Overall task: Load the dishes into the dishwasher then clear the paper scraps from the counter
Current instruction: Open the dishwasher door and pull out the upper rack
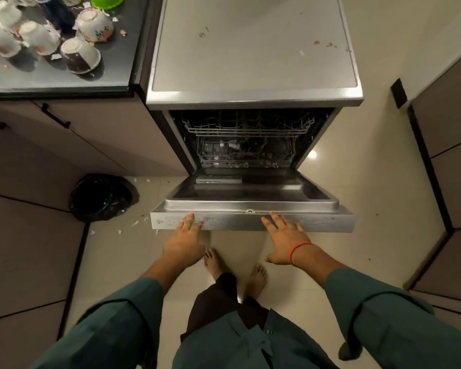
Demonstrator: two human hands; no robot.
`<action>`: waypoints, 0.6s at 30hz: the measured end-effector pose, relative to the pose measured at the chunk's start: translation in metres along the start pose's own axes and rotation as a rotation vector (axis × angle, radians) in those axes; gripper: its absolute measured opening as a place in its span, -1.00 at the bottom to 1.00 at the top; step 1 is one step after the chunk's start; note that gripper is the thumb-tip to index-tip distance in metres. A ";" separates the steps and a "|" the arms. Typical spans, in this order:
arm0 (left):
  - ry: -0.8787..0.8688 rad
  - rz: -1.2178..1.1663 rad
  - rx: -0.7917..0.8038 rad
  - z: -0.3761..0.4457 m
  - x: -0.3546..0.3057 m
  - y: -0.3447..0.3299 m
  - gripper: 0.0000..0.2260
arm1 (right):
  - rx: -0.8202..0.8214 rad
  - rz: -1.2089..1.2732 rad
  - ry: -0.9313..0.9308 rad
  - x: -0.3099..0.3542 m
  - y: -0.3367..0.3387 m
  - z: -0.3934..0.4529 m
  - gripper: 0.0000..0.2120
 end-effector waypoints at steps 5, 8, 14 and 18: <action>0.012 0.015 0.032 -0.008 0.006 -0.017 -0.32 | -0.009 0.007 0.007 0.008 -0.002 0.001 0.06; -0.064 0.038 -0.079 -0.014 -0.003 -0.012 -0.33 | -0.045 -0.002 0.000 0.012 0.007 0.002 0.04; -0.133 0.088 -0.097 -0.005 -0.004 -0.025 -0.28 | -0.022 -0.042 -0.056 0.024 0.011 0.009 -0.01; -0.112 0.118 -0.034 -0.003 0.004 -0.035 -0.28 | 0.019 -0.078 -0.099 0.027 -0.001 0.010 -0.02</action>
Point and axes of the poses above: each hand's wrist, its own z-axis towards the middle knuckle, its own y-axis out of the back of the hand, x = y × z, the point moved 10 cm from there along z, towards the middle knuckle, and after that the axes turned 1 degree about -y, right-handed, at the moved point
